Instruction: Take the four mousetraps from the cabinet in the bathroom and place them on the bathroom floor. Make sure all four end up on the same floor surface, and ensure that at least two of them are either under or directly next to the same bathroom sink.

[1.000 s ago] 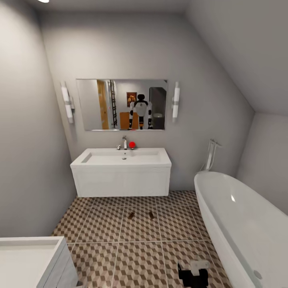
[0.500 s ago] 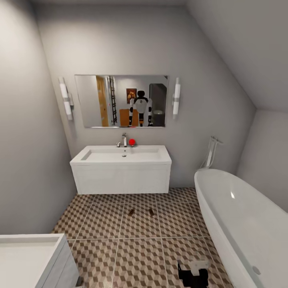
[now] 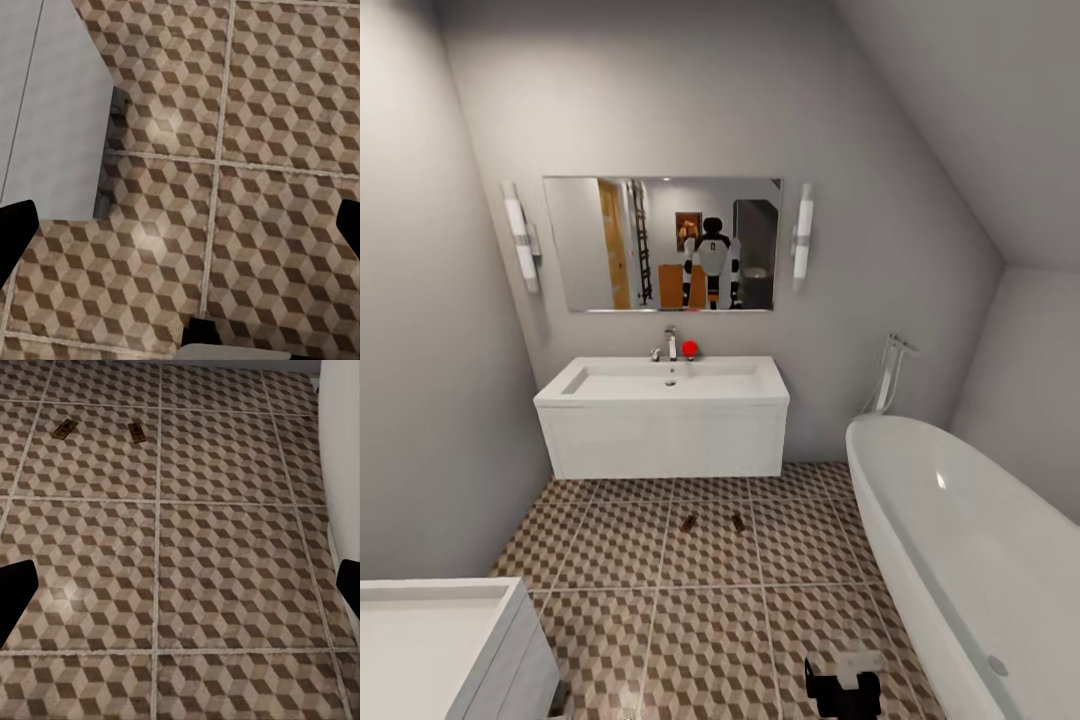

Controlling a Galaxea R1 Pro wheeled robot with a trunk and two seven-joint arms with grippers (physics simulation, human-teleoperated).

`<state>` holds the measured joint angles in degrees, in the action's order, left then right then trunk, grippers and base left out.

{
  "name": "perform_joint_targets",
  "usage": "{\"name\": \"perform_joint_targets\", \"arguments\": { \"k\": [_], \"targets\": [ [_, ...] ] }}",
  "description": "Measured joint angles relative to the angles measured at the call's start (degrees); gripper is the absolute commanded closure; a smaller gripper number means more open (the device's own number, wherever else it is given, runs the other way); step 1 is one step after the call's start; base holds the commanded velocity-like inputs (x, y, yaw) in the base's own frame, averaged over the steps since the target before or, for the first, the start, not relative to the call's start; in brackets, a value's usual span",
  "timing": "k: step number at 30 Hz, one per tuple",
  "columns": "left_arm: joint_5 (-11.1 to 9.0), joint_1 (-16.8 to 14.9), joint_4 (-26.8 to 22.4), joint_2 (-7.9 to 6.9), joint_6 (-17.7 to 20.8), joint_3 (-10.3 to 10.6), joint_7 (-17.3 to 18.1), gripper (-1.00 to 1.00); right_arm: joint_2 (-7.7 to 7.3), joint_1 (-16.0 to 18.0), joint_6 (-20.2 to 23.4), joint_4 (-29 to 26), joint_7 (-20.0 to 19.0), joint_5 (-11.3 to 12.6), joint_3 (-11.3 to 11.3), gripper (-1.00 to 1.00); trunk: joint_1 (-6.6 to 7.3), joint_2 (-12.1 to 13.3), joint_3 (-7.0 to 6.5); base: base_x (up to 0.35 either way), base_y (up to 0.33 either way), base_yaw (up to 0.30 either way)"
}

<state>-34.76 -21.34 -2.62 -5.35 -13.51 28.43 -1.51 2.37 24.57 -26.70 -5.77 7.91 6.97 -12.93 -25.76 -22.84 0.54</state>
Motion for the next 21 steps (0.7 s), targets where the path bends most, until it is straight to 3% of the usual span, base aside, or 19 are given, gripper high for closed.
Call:
{"name": "perform_joint_targets", "arguments": {
  "k": [15, 19, 21],
  "targets": [
    [0.00, 0.05, 0.01, 0.00, 0.01, 0.00, 0.00, -1.00, -0.29, -0.03, 0.01, 0.23, 0.07, -0.08, 0.01, -1.00, 0.01, 0.06, 1.29, 0.000, 0.000, 0.000],
    [0.00, 0.04, 0.01, 0.00, 0.01, 0.00, 0.00, -1.00, -1.31, -0.02, -0.01, 1.22, -0.10, -0.10, 0.05, -1.00, 0.01, 0.06, 1.57, 0.000, 0.000, 0.000],
    [0.00, 0.06, 0.01, 0.00, 0.01, -0.01, 0.00, -1.00, -2.62, -0.02, -0.15, 2.44, -0.29, 0.01, 0.12, -1.00, 0.01, 0.06, 1.64, 0.000, 0.000, 0.000]
  ]
}}
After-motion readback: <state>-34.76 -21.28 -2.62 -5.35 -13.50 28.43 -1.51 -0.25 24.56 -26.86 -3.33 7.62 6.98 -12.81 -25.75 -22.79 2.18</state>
